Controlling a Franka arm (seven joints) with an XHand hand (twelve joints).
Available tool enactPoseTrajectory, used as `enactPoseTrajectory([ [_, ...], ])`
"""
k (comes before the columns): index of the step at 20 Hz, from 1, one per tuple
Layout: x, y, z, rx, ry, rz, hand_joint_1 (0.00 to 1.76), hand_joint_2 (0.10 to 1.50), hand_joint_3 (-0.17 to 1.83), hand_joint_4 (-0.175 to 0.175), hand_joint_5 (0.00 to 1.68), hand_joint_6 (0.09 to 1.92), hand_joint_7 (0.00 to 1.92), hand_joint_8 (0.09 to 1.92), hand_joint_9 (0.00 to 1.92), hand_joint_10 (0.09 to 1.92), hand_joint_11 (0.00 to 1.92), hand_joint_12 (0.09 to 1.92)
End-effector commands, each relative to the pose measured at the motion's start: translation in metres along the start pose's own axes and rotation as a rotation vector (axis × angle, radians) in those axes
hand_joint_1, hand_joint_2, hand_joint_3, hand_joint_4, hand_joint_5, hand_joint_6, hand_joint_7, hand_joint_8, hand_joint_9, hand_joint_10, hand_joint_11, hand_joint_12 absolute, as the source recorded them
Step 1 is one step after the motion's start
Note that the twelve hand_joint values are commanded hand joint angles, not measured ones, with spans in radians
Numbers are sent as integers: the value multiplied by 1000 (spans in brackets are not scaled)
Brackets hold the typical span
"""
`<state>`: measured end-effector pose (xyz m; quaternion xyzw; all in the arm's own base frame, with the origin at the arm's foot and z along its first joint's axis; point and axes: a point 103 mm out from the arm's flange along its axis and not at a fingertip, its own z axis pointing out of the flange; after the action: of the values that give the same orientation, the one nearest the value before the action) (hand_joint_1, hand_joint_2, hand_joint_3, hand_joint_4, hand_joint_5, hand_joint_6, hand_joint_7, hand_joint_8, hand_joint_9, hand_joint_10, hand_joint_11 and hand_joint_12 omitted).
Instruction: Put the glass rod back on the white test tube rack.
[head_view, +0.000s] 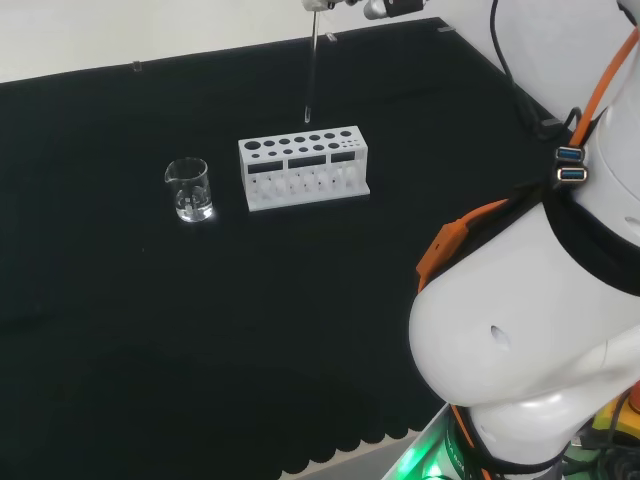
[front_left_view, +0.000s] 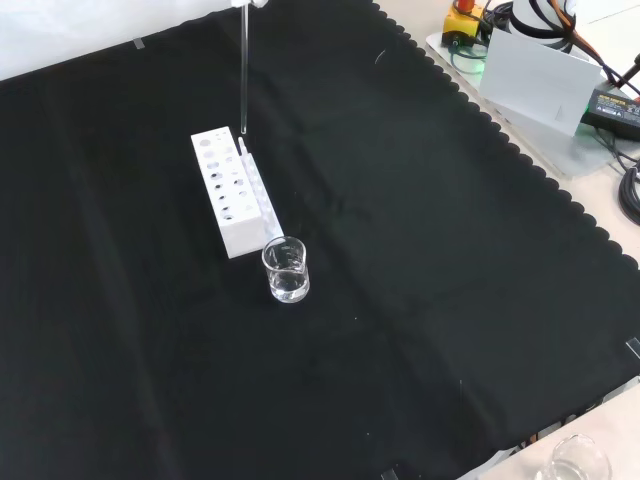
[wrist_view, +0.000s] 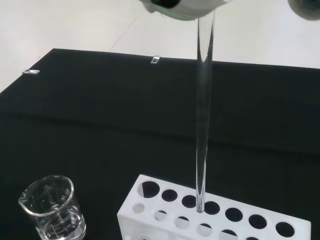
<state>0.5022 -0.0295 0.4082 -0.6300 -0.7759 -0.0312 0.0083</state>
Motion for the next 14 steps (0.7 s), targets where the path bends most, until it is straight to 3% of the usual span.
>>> enactPoseTrajectory([
  [1,7,12,3,2,3,-12,1324,1020,-175,-119,1484,87,1534,217,1788,283,1601,607],
  [14,23,29,15,25,3,-39,1325,1020,-175,-121,1484,87,1535,216,1790,282,1601,608],
])
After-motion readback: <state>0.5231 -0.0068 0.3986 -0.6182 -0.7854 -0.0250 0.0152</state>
